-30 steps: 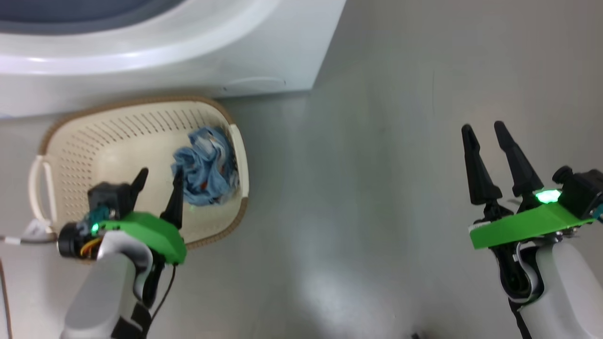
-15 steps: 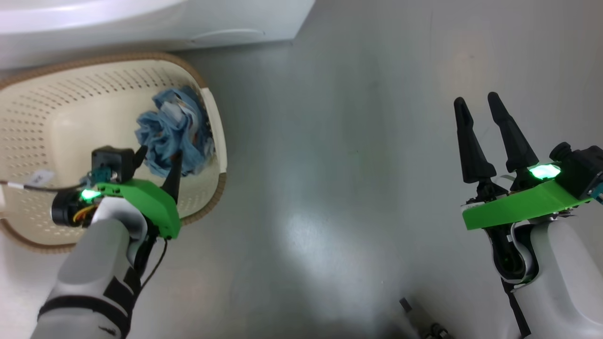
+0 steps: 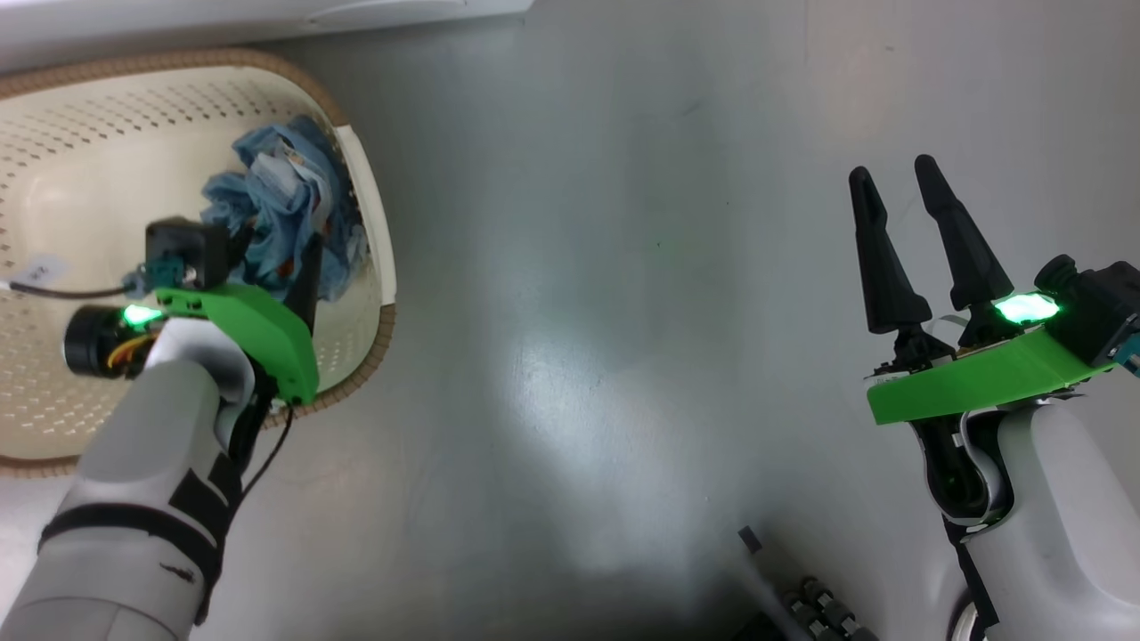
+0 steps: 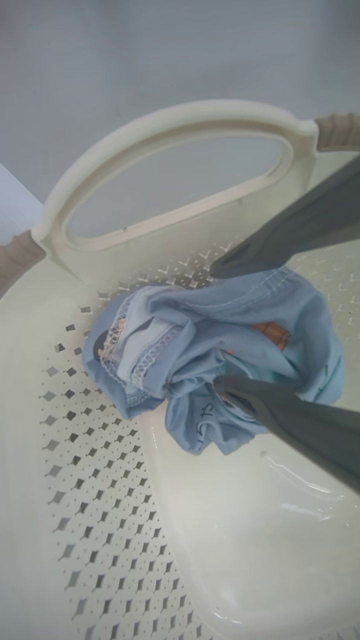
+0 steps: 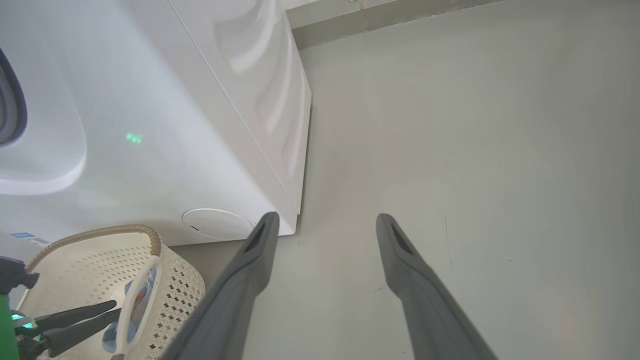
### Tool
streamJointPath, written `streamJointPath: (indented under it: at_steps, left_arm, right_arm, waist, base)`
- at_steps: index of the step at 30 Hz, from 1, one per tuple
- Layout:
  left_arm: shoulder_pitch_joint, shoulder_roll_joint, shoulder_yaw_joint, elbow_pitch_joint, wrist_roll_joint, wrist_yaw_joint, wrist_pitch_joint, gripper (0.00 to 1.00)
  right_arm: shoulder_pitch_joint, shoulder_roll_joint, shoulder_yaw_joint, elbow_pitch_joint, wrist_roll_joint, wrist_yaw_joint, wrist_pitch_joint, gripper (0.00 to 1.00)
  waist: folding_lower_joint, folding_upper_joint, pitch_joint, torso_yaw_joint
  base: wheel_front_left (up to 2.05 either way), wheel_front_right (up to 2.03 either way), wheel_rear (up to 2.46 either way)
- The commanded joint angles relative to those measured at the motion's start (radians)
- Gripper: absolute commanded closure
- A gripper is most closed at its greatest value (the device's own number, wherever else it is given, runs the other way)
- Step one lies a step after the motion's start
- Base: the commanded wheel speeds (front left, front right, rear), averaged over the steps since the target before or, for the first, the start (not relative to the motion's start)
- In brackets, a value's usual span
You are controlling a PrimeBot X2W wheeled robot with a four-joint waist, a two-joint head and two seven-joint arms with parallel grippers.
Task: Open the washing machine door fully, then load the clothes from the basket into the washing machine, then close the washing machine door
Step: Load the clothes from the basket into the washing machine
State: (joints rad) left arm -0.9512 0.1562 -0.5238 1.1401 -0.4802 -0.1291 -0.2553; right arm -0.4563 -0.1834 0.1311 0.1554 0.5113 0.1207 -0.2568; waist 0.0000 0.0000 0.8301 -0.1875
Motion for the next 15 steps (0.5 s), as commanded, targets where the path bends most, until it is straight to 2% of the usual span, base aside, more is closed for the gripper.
streamJointPath:
  at_steps: [1,15]
  left_arm:
    - [0.003,0.033,0.007,-0.001,-0.012,-0.001,-0.006,0.0]
    - [-0.042,0.042,-0.056,0.038,-0.064,-0.002,-0.006,0.0]
  right_arm:
    - [0.02,0.0,0.014,-0.026,-0.006,0.01,-0.005,0.0]
    - [0.036,-0.005,0.027,-0.042,-0.008,0.01,-0.005,0.0]
  waist:
    - [0.0,0.0,0.006,-0.001]
    - [0.0,0.0,0.017,-0.012]
  base:
    - [0.0,0.0,0.0]
    - [0.0,0.0,0.0]
